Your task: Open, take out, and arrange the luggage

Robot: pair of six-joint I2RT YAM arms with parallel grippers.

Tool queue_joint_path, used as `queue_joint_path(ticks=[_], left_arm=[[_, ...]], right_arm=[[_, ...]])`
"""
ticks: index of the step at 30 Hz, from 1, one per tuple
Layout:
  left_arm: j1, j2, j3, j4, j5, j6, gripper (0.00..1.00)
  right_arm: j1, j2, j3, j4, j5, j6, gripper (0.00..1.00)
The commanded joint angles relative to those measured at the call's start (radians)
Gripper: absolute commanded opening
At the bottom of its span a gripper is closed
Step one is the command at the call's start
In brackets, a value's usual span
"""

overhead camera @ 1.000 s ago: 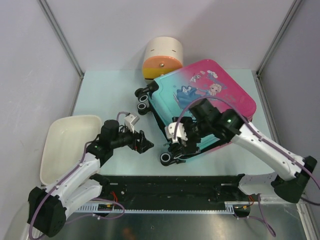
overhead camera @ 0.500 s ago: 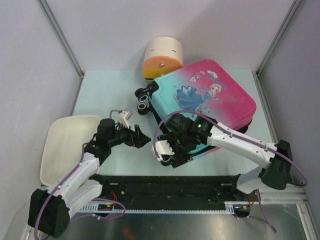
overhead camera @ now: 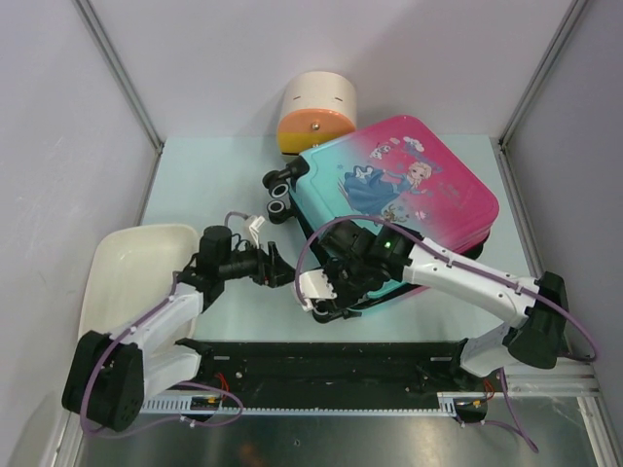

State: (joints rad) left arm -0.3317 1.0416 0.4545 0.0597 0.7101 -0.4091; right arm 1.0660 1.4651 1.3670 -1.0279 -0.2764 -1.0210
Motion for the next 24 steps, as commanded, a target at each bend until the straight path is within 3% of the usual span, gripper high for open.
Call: queue_joint_path(ticks=[1, 5, 14, 18, 24], left_arm=[[0.007, 0.043, -0.004, 0.198, 0.138, -0.069, 0.8], [-0.003, 0.023, -0.033, 0.275, 0.126, -0.063, 0.77], [-0.033, -0.064, -0.105, 0.292, 0.085, 0.154, 0.74], [-0.139, -0.097, -0.138, 0.317, -0.102, 0.217, 0.75], [-0.317, -0.094, -0.197, 0.451, -0.239, 0.274, 0.69]], right_arm=[[0.009, -0.088, 0.144, -0.014, -0.06, 0.07, 0.0], [0.009, -0.083, 0.169, -0.032, -0.087, 0.082, 0.0], [-0.026, -0.074, 0.064, -0.046, -0.144, 0.095, 0.0], [-0.063, -0.058, 0.031, -0.058, -0.184, 0.107, 0.0], [-0.066, -0.055, 0.018, -0.012, -0.208, 0.145, 0.0]])
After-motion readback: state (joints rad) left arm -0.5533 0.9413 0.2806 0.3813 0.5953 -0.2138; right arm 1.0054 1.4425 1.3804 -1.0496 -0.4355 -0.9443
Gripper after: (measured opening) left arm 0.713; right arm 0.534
